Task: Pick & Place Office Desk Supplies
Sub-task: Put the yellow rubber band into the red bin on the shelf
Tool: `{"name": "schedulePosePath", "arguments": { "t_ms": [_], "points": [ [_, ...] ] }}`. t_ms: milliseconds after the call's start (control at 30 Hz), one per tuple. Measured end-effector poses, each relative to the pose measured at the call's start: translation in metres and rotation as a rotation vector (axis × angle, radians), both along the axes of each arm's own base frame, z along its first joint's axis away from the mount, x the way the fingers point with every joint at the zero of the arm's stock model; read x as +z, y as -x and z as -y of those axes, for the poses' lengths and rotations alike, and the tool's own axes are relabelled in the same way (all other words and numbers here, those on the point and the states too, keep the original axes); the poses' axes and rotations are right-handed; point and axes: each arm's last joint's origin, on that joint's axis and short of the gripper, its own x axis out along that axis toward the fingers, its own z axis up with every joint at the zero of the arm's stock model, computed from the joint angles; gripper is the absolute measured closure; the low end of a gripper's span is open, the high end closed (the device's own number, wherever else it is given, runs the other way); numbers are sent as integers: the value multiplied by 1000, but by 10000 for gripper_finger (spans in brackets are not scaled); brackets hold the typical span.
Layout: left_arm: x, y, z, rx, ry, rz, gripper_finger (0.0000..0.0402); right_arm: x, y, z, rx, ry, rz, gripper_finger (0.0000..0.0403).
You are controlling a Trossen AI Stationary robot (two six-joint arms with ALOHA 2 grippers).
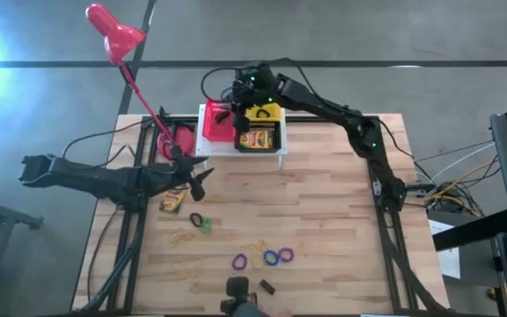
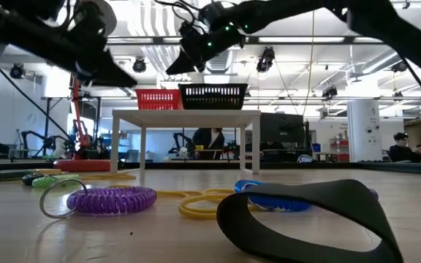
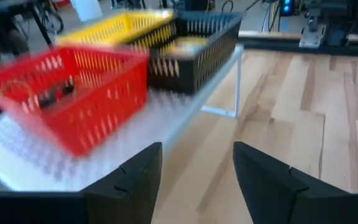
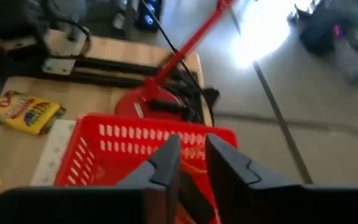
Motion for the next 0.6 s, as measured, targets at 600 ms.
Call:
{"name": "schedulePosePath", "arguments": {
  "t_ms": [600],
  "points": [
    [7,5,77,-169,-28,54,201,-18,60,-178,97,-48,-406,336]
  ]
}}
